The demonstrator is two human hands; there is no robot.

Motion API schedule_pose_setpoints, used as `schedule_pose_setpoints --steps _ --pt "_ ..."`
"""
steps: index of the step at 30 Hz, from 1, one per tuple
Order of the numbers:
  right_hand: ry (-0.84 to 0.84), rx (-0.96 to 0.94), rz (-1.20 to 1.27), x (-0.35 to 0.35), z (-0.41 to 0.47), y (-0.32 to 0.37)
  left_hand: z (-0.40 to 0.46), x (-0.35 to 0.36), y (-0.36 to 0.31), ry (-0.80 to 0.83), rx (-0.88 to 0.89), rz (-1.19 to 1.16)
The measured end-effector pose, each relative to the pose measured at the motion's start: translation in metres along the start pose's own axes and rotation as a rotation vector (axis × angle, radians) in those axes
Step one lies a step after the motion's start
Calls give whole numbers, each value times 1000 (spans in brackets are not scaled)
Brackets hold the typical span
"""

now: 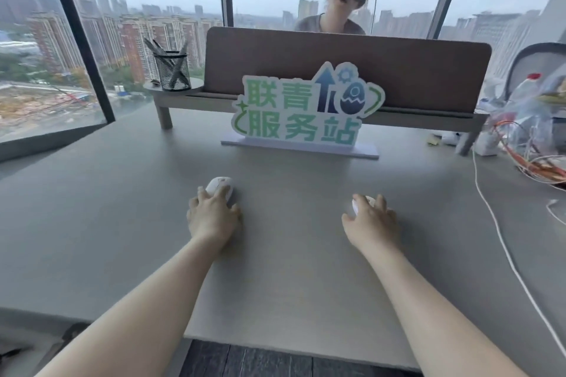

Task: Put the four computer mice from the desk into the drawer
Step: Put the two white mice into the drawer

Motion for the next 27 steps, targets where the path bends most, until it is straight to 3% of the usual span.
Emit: schedule_pose_setpoints --steps 6,16,22,27 --pt "-98 -131 53 5 -11 6 5 -14 -1 -130 -19 4" --pt "-29 -434 431 -5 -120 101 -46 -35 31 -14 -50 -22" --pt "138 -750 574 9 -254 215 -145 -132 126 -309 -121 -83" --pt "339 -1017 609 56 -401 284 -261 -191 267 -416 -409 19"
Point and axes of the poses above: each hand's wrist, its own z-axis towards the middle knuckle, its own x-axis out of the palm, y = z × x, the point moved 9 cm from there along z, towards the middle knuckle, and after that the axes turned 12 degrees about x, right-handed, at the moved point
